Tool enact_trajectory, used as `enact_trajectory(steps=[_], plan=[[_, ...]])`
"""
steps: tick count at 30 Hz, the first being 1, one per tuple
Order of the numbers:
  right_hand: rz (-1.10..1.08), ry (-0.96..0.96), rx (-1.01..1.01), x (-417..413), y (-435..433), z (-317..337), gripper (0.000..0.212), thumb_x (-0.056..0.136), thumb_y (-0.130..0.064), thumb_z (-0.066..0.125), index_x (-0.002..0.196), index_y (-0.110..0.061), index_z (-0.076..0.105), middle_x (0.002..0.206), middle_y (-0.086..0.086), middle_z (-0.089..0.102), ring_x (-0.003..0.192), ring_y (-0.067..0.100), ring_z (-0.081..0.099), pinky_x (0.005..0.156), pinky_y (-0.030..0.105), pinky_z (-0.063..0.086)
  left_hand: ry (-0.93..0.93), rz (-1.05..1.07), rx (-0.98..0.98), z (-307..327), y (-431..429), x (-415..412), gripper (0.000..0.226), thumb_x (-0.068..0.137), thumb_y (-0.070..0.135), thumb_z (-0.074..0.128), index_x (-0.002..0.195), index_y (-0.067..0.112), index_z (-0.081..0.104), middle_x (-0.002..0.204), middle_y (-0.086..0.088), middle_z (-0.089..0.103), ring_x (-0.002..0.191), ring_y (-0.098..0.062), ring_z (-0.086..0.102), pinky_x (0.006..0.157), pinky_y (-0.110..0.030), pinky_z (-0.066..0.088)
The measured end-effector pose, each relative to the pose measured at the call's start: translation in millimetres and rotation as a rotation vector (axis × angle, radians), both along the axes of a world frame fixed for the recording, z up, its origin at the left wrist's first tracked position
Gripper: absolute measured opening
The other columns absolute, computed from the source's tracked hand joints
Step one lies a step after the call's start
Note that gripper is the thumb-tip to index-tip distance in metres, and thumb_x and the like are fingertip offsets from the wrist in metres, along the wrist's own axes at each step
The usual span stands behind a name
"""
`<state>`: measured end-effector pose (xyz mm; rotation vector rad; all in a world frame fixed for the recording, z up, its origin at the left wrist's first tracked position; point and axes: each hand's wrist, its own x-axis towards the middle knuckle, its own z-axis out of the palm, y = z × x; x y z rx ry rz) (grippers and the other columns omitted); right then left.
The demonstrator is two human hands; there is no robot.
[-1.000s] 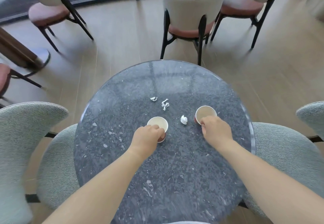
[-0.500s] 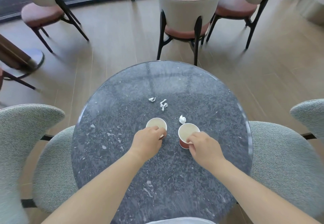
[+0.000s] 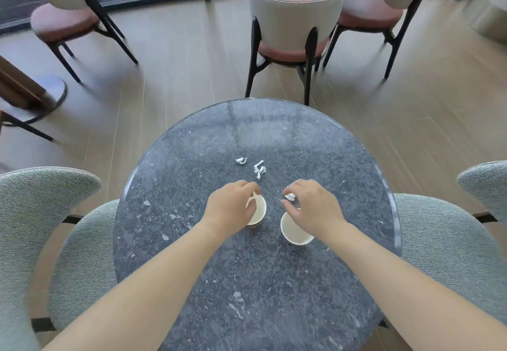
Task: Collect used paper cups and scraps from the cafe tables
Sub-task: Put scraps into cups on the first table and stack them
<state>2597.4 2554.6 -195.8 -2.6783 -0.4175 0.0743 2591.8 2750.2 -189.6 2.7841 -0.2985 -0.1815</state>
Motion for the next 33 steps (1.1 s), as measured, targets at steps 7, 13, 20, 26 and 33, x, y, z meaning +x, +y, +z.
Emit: enact_trajectory(steps=[7,13,20,26,33], plan=[[0.085,0.067,-0.056,56.3,7.3,-0.5,0.023,0.089,-0.03,0.053,0.108,-0.019,0.059,0.113,-0.005,0.058,0.107,0.018,0.049,0.077,0.034,0.048,-0.065,0.006,-0.017,0.9,3.0,45.9,0.019,0.089,0.025,0.048,0.104,0.027,0.059,0.101,0.007,0.062,0.095,-0.02,0.057,0.067,-0.033,0.047],[0.119,0.152,-0.048,107.4,20.5,-25.0,0.026,0.089,-0.025,0.054,0.112,-0.014,0.057,0.117,0.001,0.056,0.109,0.022,0.049,0.085,0.038,0.046,0.046,0.077,-0.004,-21.9,17.7,97.6,0.02,0.089,0.025,0.048,0.106,0.028,0.057,0.105,0.007,0.06,0.098,-0.02,0.056,0.07,-0.032,0.047],[0.175,0.274,-0.073,137.2,38.8,-68.5,0.04,0.086,-0.026,0.06,0.123,-0.015,0.047,0.126,-0.001,0.047,0.113,0.021,0.045,0.083,0.038,0.048,0.225,0.096,0.062,-66.4,20.4,133.8,0.024,0.087,0.024,0.054,0.11,0.025,0.056,0.118,0.002,0.052,0.108,-0.021,0.048,0.075,-0.033,0.043],[0.166,0.278,-0.065,145.0,42.8,-95.5,0.052,0.083,-0.033,0.064,0.128,-0.016,0.044,0.128,-0.002,0.041,0.113,0.019,0.041,0.078,0.036,0.049,0.254,0.136,-0.023,-92.4,21.5,140.9,0.032,0.088,0.013,0.054,0.12,0.019,0.05,0.122,-0.002,0.047,0.11,-0.024,0.046,0.08,-0.04,0.048],[0.112,0.224,0.074,150.5,38.2,-103.3,0.013,0.086,-0.021,0.06,0.091,-0.009,0.062,0.1,0.005,0.052,0.09,0.022,0.048,0.068,0.036,0.047,0.199,0.053,-0.163,-101.0,14.4,139.3,0.017,0.089,0.015,0.055,0.105,0.016,0.059,0.104,0.0,0.057,0.09,-0.02,0.056,0.073,-0.027,0.041]])
